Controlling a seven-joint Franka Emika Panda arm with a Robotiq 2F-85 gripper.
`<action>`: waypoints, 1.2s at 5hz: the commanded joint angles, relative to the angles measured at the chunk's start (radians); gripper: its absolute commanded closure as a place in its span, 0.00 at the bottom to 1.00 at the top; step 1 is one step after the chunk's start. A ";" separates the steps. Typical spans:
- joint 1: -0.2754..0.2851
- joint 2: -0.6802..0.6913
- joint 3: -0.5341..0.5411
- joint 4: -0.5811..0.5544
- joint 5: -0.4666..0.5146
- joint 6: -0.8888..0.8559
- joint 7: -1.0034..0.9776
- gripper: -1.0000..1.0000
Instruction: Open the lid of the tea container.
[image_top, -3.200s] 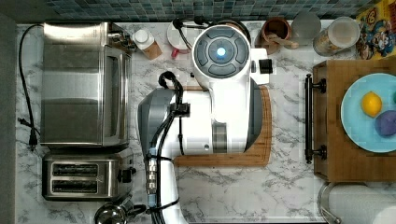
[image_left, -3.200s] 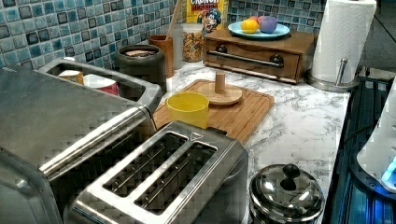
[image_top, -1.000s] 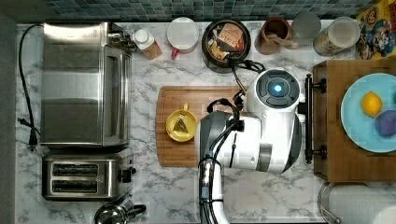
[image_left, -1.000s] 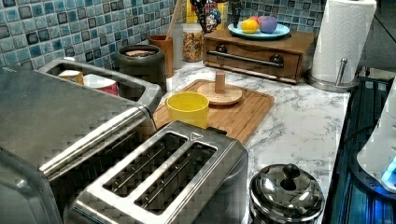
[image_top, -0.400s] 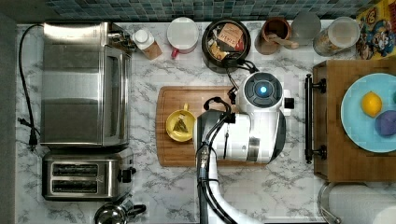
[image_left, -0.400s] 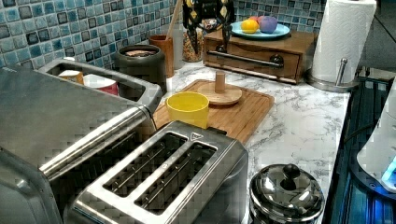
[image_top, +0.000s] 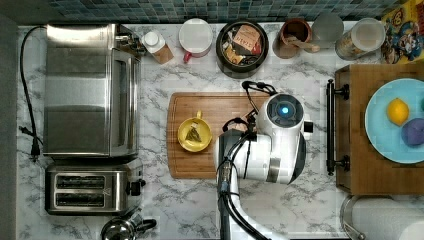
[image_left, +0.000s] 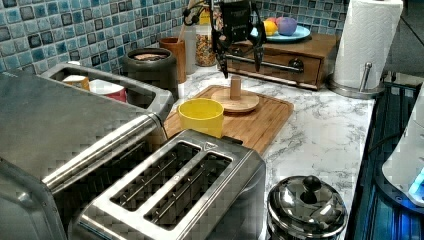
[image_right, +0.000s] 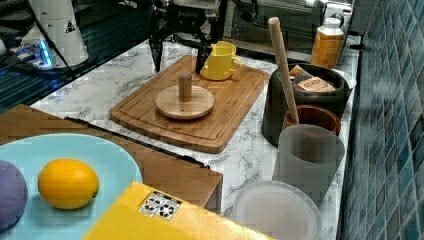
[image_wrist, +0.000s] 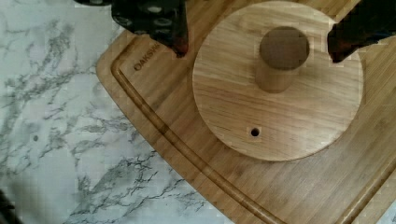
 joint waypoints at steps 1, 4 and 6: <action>-0.009 0.008 -0.010 -0.105 0.061 0.168 0.007 0.00; 0.001 0.103 0.002 -0.045 0.088 0.229 0.028 0.00; -0.010 0.103 -0.010 -0.020 0.069 0.274 0.082 0.00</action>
